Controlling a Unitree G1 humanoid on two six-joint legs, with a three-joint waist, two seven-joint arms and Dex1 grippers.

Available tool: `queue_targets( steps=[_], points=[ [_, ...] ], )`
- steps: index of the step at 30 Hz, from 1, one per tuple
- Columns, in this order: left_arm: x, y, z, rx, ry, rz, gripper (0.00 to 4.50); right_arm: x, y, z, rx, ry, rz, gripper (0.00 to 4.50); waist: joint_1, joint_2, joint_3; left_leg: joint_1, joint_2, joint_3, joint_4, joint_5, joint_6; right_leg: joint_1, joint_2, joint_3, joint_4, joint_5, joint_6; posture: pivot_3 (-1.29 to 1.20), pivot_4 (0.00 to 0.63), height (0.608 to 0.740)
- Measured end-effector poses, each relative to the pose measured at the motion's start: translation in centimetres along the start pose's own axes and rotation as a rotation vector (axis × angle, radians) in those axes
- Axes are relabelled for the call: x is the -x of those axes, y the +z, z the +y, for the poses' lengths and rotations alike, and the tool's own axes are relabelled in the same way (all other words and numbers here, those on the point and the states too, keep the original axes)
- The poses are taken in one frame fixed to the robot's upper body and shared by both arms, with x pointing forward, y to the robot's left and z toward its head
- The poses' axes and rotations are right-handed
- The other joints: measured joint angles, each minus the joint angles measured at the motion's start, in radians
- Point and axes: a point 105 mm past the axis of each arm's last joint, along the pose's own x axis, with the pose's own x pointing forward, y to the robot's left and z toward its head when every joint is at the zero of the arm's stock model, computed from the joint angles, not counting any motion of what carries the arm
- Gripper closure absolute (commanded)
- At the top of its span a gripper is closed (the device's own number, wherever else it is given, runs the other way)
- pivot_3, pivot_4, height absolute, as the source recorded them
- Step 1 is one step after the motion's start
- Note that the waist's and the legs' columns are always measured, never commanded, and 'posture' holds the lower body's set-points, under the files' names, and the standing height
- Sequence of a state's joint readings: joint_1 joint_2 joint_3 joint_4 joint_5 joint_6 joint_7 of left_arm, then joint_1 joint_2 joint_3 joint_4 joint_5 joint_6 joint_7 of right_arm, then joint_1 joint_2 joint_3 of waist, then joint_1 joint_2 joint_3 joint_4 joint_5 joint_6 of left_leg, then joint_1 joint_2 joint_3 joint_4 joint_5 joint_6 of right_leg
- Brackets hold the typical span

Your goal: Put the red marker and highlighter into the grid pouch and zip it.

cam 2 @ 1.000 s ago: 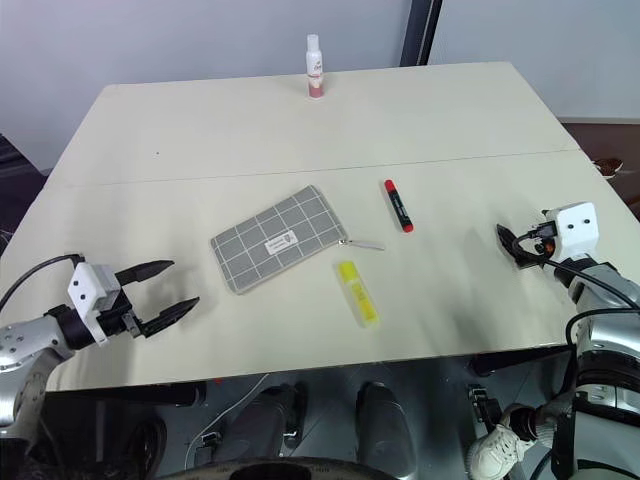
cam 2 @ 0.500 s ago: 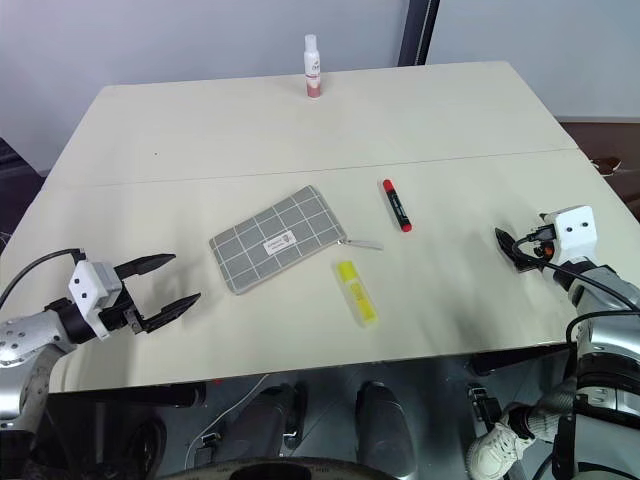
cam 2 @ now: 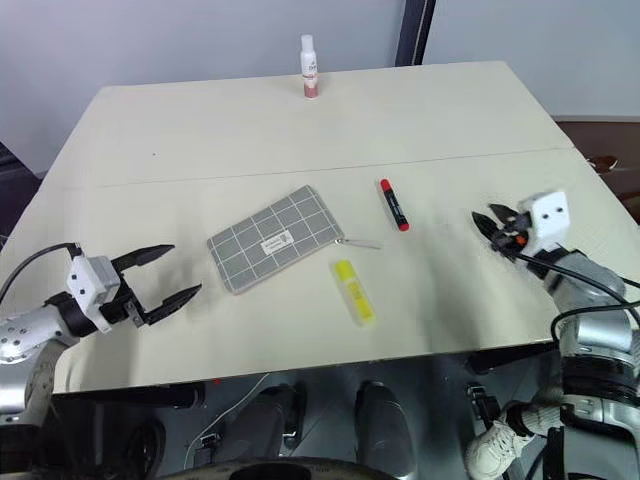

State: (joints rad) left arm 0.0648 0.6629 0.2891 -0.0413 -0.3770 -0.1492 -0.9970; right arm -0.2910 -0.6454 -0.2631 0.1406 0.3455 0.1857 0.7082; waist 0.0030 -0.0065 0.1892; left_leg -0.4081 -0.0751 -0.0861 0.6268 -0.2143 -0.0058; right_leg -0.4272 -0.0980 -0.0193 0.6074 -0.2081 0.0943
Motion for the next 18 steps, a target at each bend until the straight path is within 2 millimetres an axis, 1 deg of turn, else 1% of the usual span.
queue_targets(
  steps=[1,3,6,8,10,12,13,15,18],
  points=[
    [-0.1,0.1,0.1,-0.015,0.003,-0.003,0.00,-0.9,0.8,1.5,-0.007,0.039,-0.030,4.46,-0.003,0.000,0.000,0.000,0.001,0.000,0.000,0.000,0.000,0.000,0.001,0.000,0.000,0.000,-0.001,0.00,0.150,0.740],
    [-0.3,0.0,0.2,-0.048,0.007,0.001,0.00,-3.2,2.7,5.2,-0.029,0.131,-0.096,4.46,-0.008,0.000,0.000,0.000,0.002,0.000,0.000,0.000,0.000,-0.001,0.001,0.000,0.001,0.001,-0.001,0.00,0.150,0.740],
    [-1.0,-0.5,0.2,-0.137,-0.006,0.018,0.00,-6.0,4.4,10.2,-0.009,0.259,-0.141,4.46,-0.012,0.000,0.000,0.000,0.002,0.001,0.000,0.000,0.000,-0.002,0.001,0.000,0.001,0.002,-0.003,0.00,0.150,0.740],
    [-1.5,-0.7,0.0,-0.220,-0.030,0.019,0.00,-7.7,4.9,13.3,0.037,0.342,-0.155,4.46,-0.012,0.000,0.000,0.000,0.002,0.002,0.000,0.000,0.000,-0.002,0.001,0.000,0.001,0.003,-0.005,0.00,0.150,0.740],
    [-2.0,-0.6,0.0,-0.296,-0.039,0.008,0.00,-9.2,4.3,16.2,0.122,0.421,-0.131,4.46,-0.010,-0.001,0.000,0.000,0.001,0.002,0.000,0.000,0.000,-0.003,0.001,-0.001,0.001,0.003,-0.005,0.00,0.150,0.740],
    [-2.2,-0.7,-0.3,-0.362,-0.060,0.001,0.00,-10.6,2.9,17.8,0.140,0.445,-0.086,4.46,-0.011,-0.001,0.000,-0.001,0.000,0.003,-0.001,0.000,-0.001,-0.003,0.001,-0.001,0.001,0.003,-0.004,0.00,0.150,0.740],
    [-2.3,-0.9,-0.6,-0.387,-0.071,0.003,0.00,-11.2,2.2,18.1,0.157,0.442,-0.055,4.46,-0.012,-0.001,0.000,-0.001,-0.001,0.004,-0.001,0.000,-0.001,-0.004,0.001,0.000,0.001,0.003,-0.004,0.00,0.150,0.740],
    [-2.4,-1.4,-0.8,-0.418,-0.076,0.008,0.00,-12.0,0.9,17.8,0.233,0.419,0.001,4.46,-0.012,-0.001,0.000,-0.001,-0.001,0.004,-0.001,0.000,-0.001,-0.005,0.001,0.000,0.002,0.004,-0.004,0.00,0.150,0.740],
    [-2.5,-1.8,-0.8,-0.469,-0.077,0.012,0.00,-12.7,0.2,17.2,0.326,0.394,0.039,4.46,-0.013,-0.001,0.000,-0.001,-0.001,0.004,-0.001,0.000,-0.001,-0.006,0.002,0.000,0.004,0.004,-0.004,0.00,0.150,0.740]
  ],
)
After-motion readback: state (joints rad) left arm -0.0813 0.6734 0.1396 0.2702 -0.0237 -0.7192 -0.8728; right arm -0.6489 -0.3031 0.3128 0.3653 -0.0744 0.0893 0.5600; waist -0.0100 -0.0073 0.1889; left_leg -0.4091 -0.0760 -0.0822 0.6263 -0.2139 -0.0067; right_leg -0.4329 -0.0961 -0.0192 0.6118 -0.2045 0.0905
